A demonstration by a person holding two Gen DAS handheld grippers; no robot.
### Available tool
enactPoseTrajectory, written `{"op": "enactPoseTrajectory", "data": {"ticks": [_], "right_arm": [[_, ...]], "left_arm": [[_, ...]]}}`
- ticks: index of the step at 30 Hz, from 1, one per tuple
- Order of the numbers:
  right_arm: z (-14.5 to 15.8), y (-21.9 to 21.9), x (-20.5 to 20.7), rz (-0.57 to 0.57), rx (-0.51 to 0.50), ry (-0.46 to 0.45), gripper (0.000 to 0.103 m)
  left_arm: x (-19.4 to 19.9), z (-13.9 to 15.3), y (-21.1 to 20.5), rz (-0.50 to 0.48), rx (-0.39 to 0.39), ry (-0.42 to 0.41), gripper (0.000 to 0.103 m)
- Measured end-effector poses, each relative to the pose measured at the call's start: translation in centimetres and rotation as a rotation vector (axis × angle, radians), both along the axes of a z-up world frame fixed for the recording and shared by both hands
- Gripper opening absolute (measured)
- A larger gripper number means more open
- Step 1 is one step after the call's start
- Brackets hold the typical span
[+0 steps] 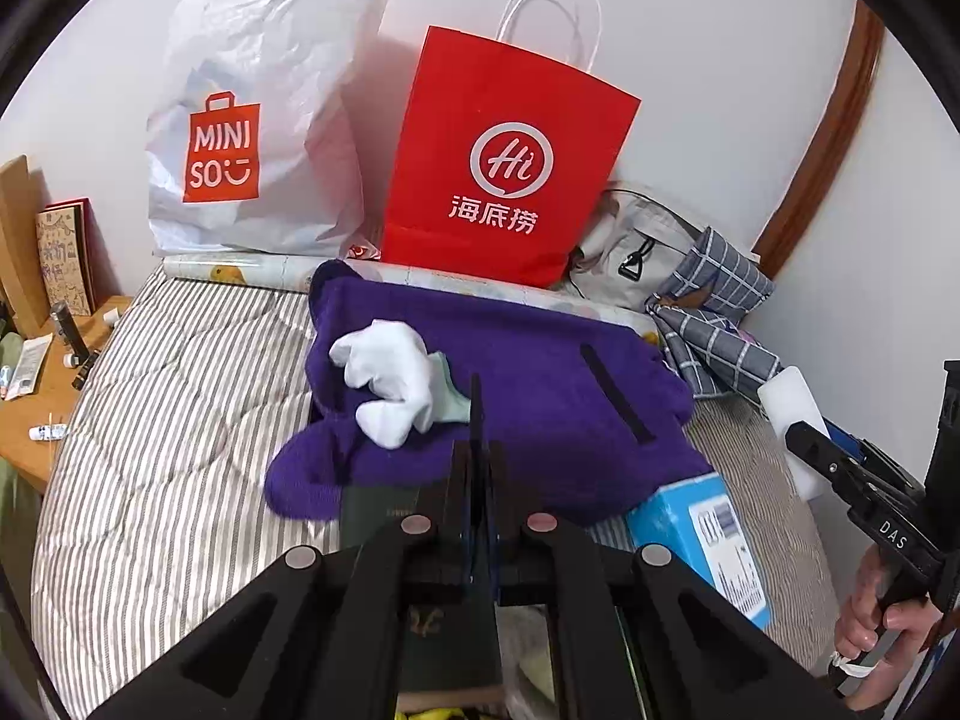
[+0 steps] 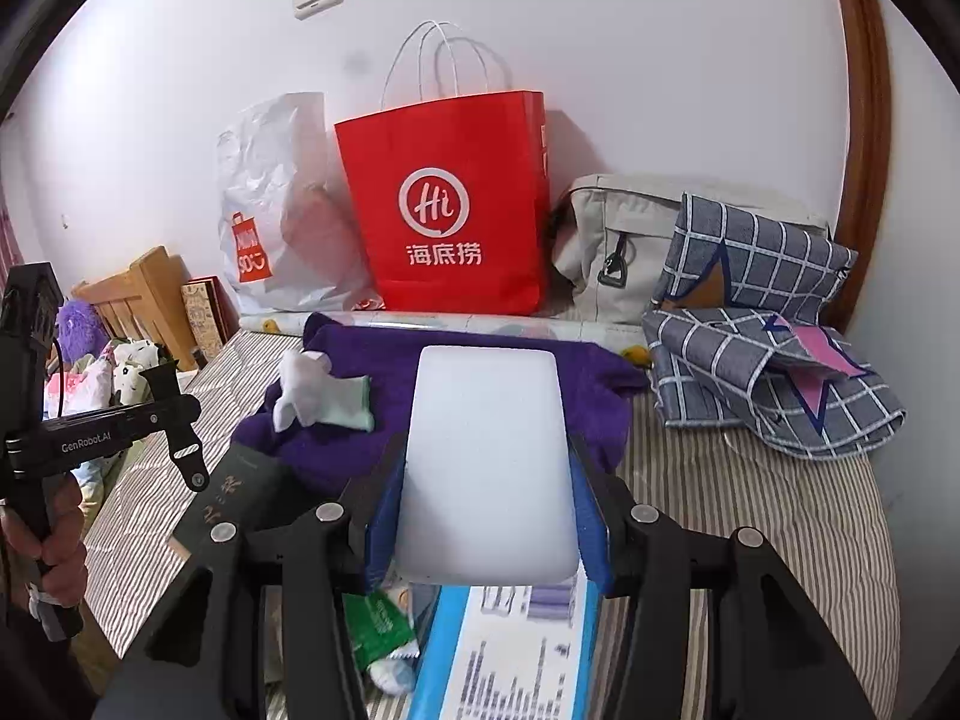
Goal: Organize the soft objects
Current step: 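Carry the foam block toward the purple towel with the right gripper while the left gripper grips the yellow bag, then lower the white foam block onto the purple towel and open the right gripper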
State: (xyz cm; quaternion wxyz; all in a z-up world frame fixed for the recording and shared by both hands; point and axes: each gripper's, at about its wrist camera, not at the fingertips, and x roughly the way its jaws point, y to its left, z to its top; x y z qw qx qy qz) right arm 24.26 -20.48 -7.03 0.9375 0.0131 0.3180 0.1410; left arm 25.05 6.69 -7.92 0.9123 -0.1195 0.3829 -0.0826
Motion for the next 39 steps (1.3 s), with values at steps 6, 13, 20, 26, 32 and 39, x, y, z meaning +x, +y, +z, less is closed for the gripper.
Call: {"op": "enactPoseTrajectory", "data": {"ticks": [6,13,20,26,32,39], "right_arm": [[0.1,-0.2,2.5,-0.004,-0.007,-0.011,0.049],[-1.0,-0.2,5.7,0.000,0.006,0.001,0.049],[-3.2,0.1,8.5,0.019,0.017,0.049,0.049],[-5.9,0.9,10.5,0.033,-0.010,0.108,0.049],[-7.6,1.9,11.8,0.063,-0.017,0.157,0.049],[-8.5,1.8,13.1,0.072,0.018,0.218,0.049]], "left_arm": [[2.9,-0.5,0.1,-0.002,-0.003,0.021,0.004],[6.3,-1.6,0.2,-0.003,0.013,0.068,0.004],[8.8,-3.7,1.1,0.027,0.004,0.119,0.004],[10.8,-6.5,0.9,0.016,-0.019,0.190,0.004],[12.3,-7.6,0.5,0.009,-0.025,0.234,0.004],[12.8,-8.4,0.4,0.024,-0.021,0.256,0.004]]}}
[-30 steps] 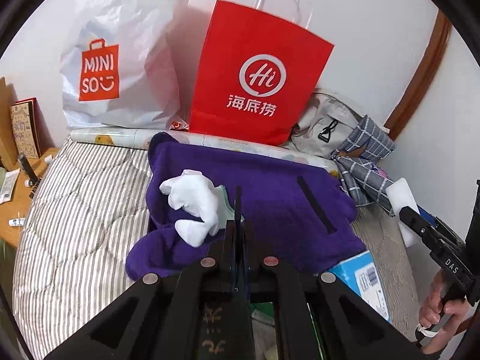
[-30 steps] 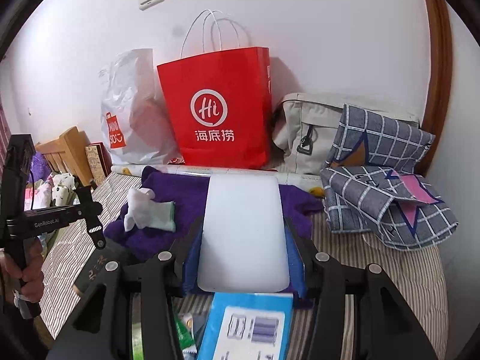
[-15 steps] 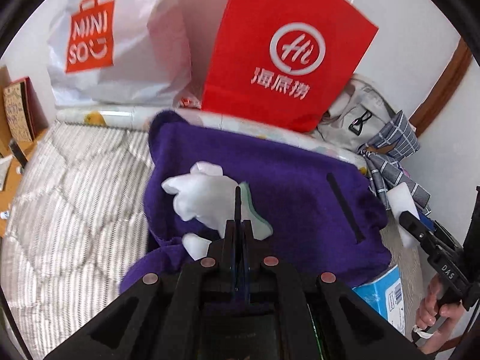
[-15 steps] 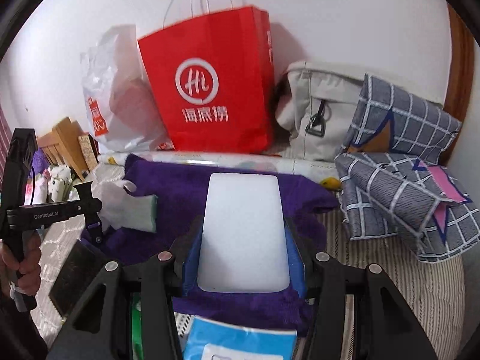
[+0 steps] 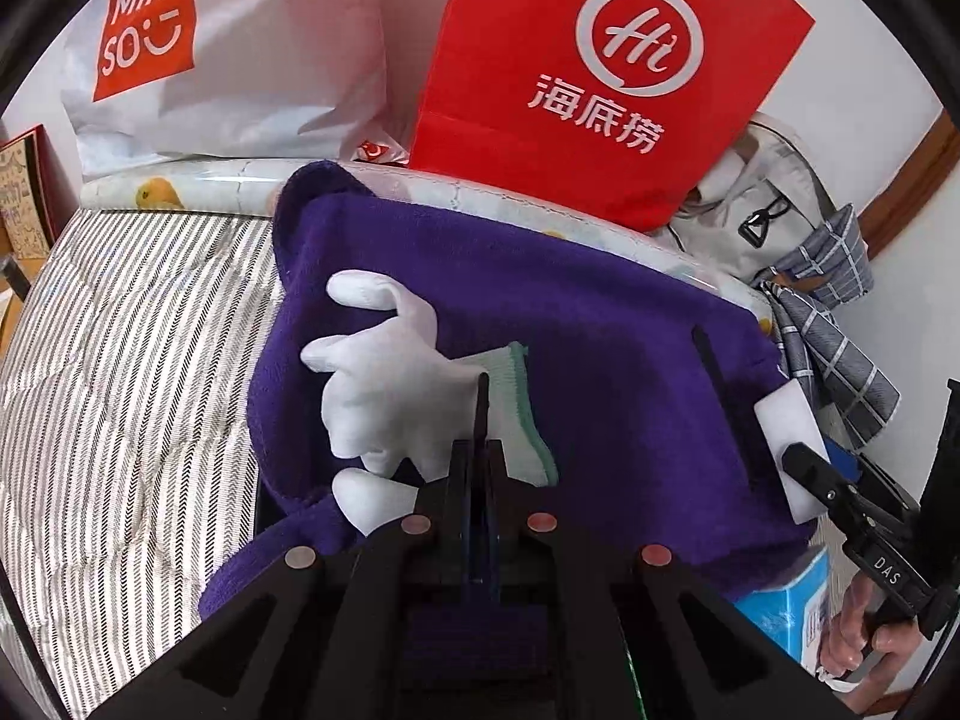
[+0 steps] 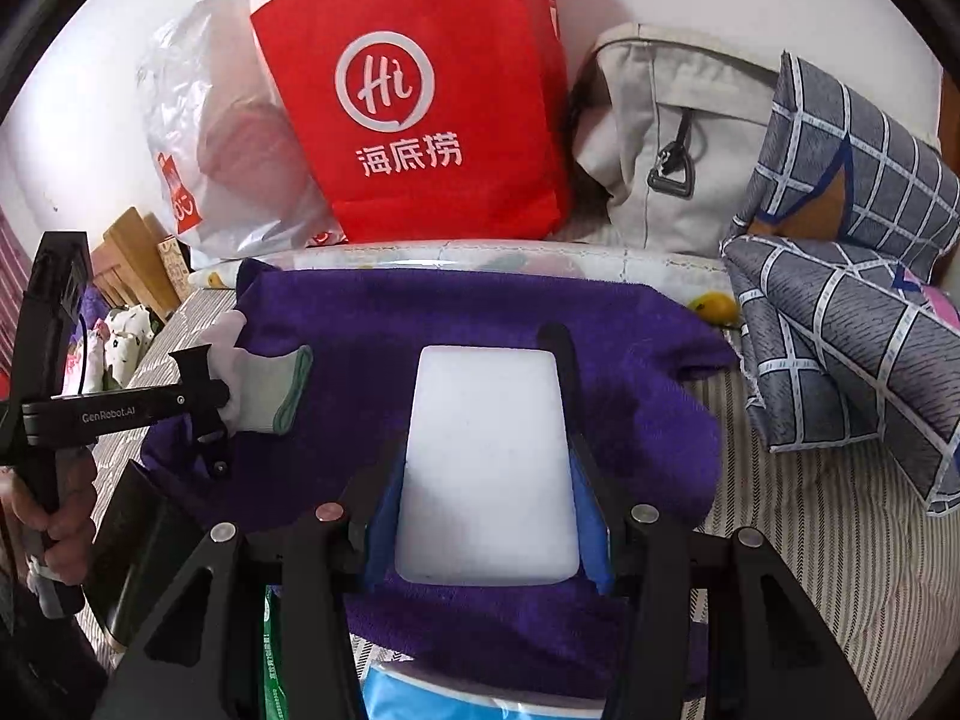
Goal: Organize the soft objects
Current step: 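Lower the white foam block onto the purple towel and open the right gripper, then grasp the green tea pack with the right gripper while the left grasps the yellow bag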
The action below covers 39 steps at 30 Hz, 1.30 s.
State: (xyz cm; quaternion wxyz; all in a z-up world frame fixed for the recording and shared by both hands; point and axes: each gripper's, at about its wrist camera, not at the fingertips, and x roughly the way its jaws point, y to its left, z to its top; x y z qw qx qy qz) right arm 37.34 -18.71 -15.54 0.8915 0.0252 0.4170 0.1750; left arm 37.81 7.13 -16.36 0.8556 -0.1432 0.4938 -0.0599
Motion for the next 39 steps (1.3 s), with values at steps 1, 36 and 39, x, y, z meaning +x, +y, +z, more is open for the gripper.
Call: {"op": "enactPoseTrajectory", "data": {"ticks": [1,36,39], "right_arm": [[-0.3,0.1,0.2,-0.001,-0.004,0.016,0.049],[2.9,2.8,-9.5,0.060,-0.009,-0.046,0.072],[3.2,3.7,-12.7,0.098,-0.004,-0.077,0.072]], "left_arm": [[0.0,0.0,0.1,-0.002,-0.003,0.001,0.004],[-6.4,5.0,2.7,0.037,0.031,-0.072,0.064],[-7.9,5.4,2.9,0.046,0.032,-0.086,0.064]]}}
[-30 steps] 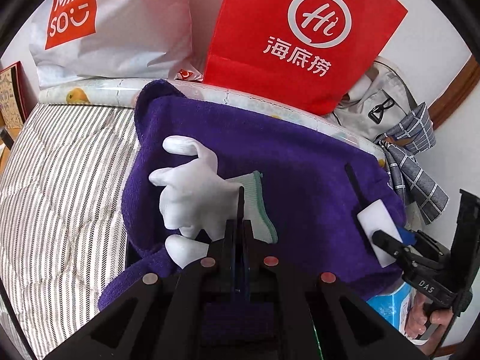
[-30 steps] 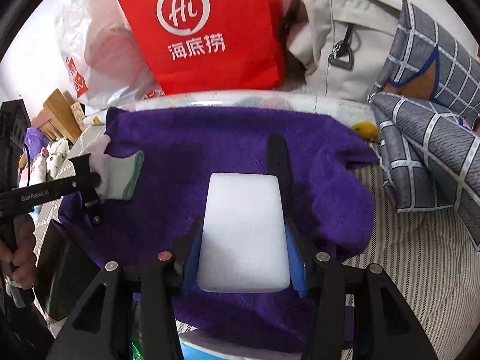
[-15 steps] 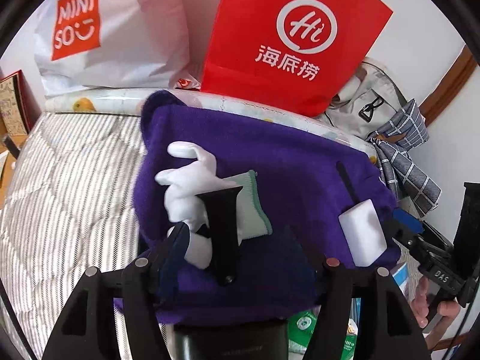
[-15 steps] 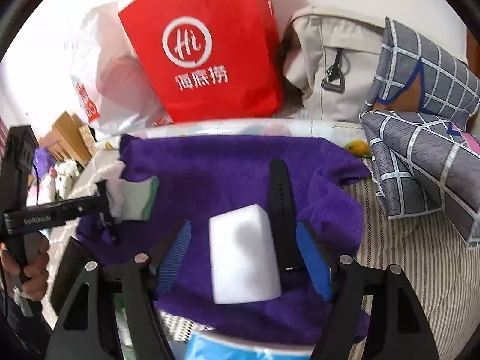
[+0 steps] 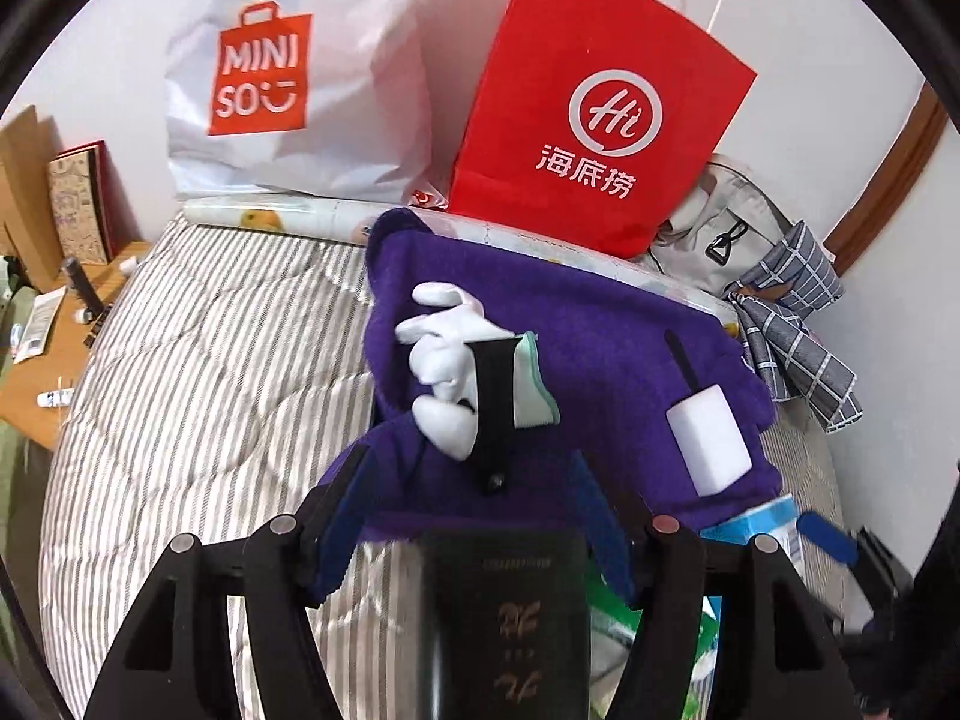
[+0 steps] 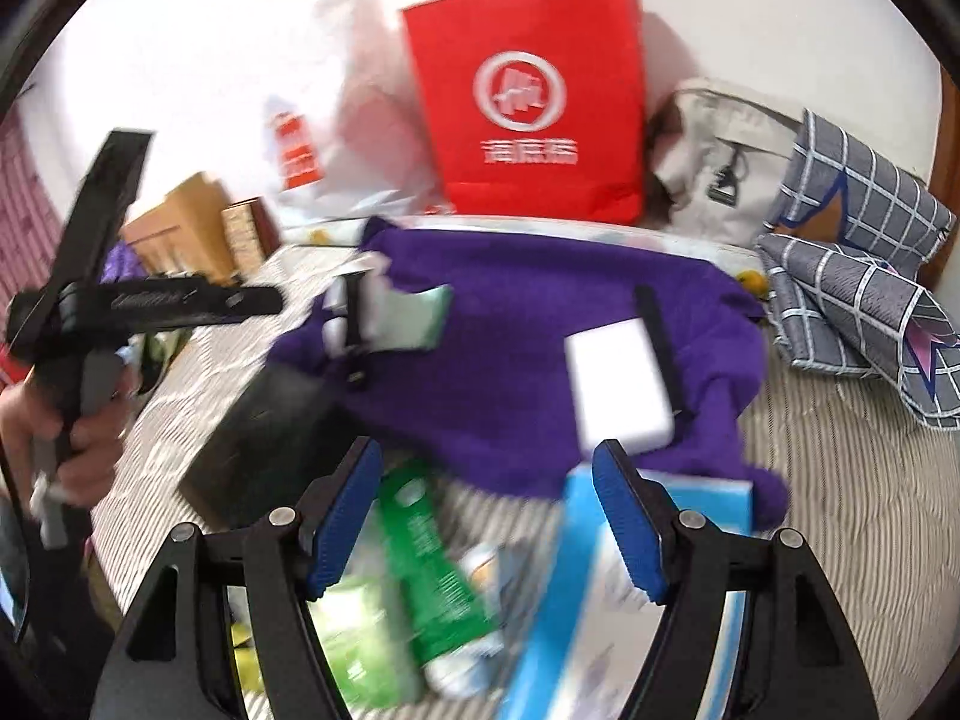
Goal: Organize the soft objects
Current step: 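Grasp the green tea pack with the right gripper while the left grasps the yellow bag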
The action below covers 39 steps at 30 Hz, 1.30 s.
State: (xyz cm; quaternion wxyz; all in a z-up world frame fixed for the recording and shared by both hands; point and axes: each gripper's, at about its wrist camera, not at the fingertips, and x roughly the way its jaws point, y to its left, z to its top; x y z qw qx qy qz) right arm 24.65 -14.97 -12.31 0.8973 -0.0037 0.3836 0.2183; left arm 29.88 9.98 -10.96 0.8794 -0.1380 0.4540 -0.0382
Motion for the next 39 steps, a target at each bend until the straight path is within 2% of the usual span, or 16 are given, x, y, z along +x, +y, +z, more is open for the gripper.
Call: {"op": "enactPoseTrajectory", "data": {"ticks": [2,6,9,13,28,32,33,34,35,37,39], "right_arm": [[0.1,0.5,-1.8,0.010,0.009,-0.019,0.072],[-0.5,1.7,-4.3,0.043,0.000,0.004,0.072],[-1.2,2.5,-5.7,0.056,-0.032,0.025,0.072],[-2.8,3.9,-7.2,0.058,-0.123,0.049,0.072],[-7.4,7.4,-7.4,0.104,-0.302,0.114,0.072],[-8.1,8.3,-7.0,0.100,-0.377,0.089,0.072],[-8.3,8.5,-7.1,0.101,-0.403,0.079,0.070],[-8.3,8.6,-7.2,0.103,-0.411,0.063,0.053],[-8.2,8.6,-7.3,0.106,-0.403,0.059,0.050],[-7.7,8.1,-7.4,0.101,-0.370,0.071,0.050],[-6.8,7.4,-7.9,0.075,-0.349,0.046,0.050]], "left_arm": [[-0.9,0.0,0.1,0.000,-0.011,-0.004,0.064],[-3.0,0.1,0.3,0.010,-0.013,-0.016,0.064],[-4.7,-0.1,0.8,0.022,-0.019,-0.018,0.064],[-6.4,-0.6,1.5,0.030,-0.053,-0.018,0.064],[-10.9,-2.9,3.5,0.054,-0.097,0.005,0.066],[-11.1,-3.4,3.5,0.056,-0.111,0.019,0.066],[-11.1,-3.5,3.5,0.053,-0.112,0.020,0.066],[-11.2,-3.5,3.4,0.051,-0.111,0.021,0.066],[-11.2,-3.5,3.3,0.050,-0.108,0.021,0.066],[-11.4,-3.4,3.2,0.046,-0.100,0.023,0.066],[-11.7,-3.4,3.1,0.047,-0.096,0.022,0.066]]}}
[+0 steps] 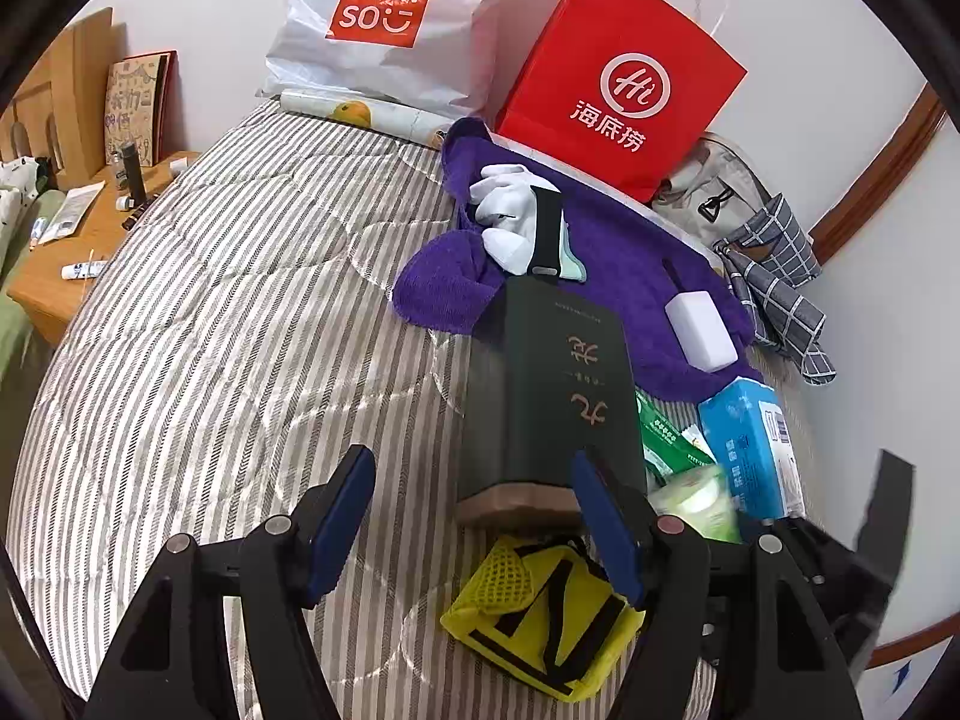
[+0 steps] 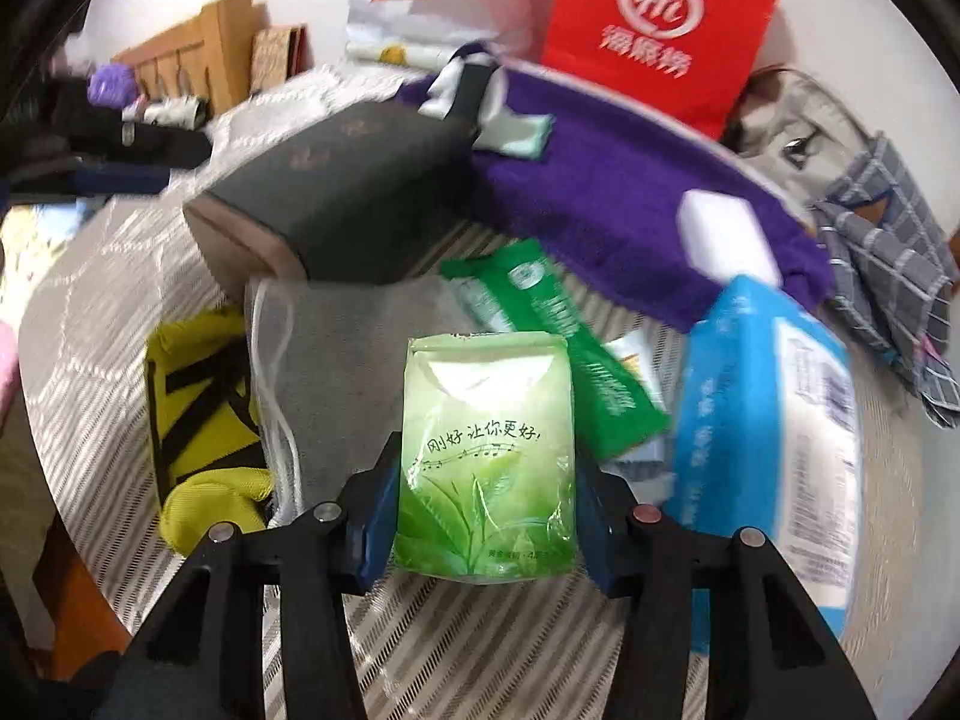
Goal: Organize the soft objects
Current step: 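Grasp the green tea pack with the right gripper while the left grasps the yellow bag, then carry the green pack and yellow bag toward the purple towel with both grippers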
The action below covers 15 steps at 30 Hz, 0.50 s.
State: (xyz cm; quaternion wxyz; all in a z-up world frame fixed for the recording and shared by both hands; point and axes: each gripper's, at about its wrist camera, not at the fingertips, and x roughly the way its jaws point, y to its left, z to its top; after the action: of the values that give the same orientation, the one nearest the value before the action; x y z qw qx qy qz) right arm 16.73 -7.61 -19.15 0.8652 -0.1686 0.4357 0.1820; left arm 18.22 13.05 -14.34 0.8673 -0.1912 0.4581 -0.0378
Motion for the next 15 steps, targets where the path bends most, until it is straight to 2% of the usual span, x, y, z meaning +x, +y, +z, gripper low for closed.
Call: {"op": "enactPoseTrajectory", "data": {"ticks": [10,15], "right_arm": [[2.5,-4.5,-3.2,-0.070,0.207,-0.018,0.050],[2.2,-6.3,-4.2,-0.099,0.246,-0.024,0.050]], "left_arm": [[-2.6,-1.6,-1.0,0.006,0.035,0.049,0.066],[-4.3,-3.3,-2.0,-0.003,0.040,0.090,0.066]]}}
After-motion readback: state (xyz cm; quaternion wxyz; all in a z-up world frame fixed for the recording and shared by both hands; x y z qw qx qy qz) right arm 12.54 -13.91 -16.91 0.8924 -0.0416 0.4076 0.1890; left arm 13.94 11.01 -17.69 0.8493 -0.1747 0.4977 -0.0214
